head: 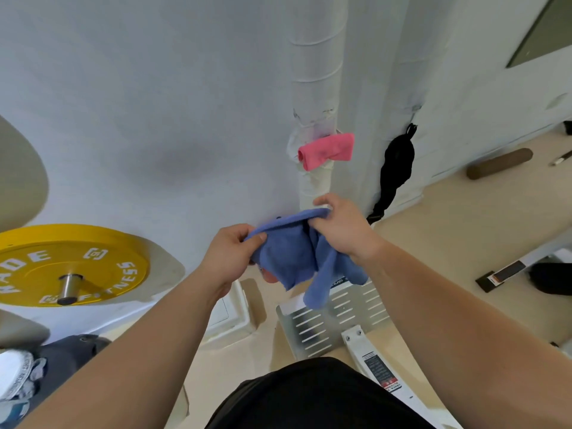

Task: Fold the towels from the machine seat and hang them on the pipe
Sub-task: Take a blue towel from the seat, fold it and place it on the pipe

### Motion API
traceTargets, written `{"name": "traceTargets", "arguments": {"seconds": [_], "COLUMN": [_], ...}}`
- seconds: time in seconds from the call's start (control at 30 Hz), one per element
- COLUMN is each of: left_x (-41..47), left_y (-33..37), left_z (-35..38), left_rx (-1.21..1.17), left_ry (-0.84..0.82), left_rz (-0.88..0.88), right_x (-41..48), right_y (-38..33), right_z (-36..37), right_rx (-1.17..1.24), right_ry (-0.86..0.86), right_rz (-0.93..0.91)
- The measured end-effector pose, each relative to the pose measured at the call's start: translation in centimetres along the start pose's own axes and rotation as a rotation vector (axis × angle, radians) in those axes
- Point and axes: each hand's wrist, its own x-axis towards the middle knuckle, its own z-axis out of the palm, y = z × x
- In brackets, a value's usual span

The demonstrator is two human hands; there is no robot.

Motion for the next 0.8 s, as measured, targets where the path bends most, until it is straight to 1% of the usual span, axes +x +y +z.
{"name": "traceTargets", "arguments": {"seconds": [0.07,0.13,0.2,0.27,0.33,0.4,0.47,0.53,0.6,0.67,0.8], "left_x": [0.2,0.2,0.0,-0.6,-1.0,-1.1,-0.9,-0.7,-0.5,-0.3,0.2], "left_y": [0.3,0.6,1.0,1.5,1.6,1.8,1.9,2.1,2.2,2.2,2.2], "left_z": [0.0,0.2,0.9,2.0,2.9,3.4,3.4,3.3,3.0,2.6,1.1], "left_rx": [-0.089,-0.115,-0.070,-0.061,-0.061,0.026,0.152,0.196,0.186,0.128,0.141], "left_ry": [0.042,0.048,0.007,-0.060,-0.151,-0.212,-0.188,-0.097,-0.027,-0.023,0.029], "left_rz": [-0.035,-0.065,-0.047,0.022,0.125,0.216,0.273,0.271,0.261,0.224,0.215], "right_x": [-0.5,-1.1,-1.6,-2.0,-2.5,-2.7,-2.9,-3.0,-3.1,-3.3,-3.4], "right_y": [0.0,-0.4,-0.8,-1.0,-1.5,-1.9,-2.0,-2.0,-1.9,-1.8,-1.1], "right_z": [-0.2,-0.1,0.2,0.9,1.4,1.6,1.5,1.1,0.7,0.3,-0.8], "right_rx": [0.021,0.150,0.299,0.439,0.578,0.635,0.611,0.542,0.421,0.301,0.187], "right_ry": [-0.074,-0.106,-0.123,-0.161,-0.197,-0.191,-0.173,-0.167,-0.195,-0.247,-0.267], "right_rz": [0.112,0.189,0.182,0.143,0.133,0.115,0.098,0.080,0.045,0.007,-0.030]}}
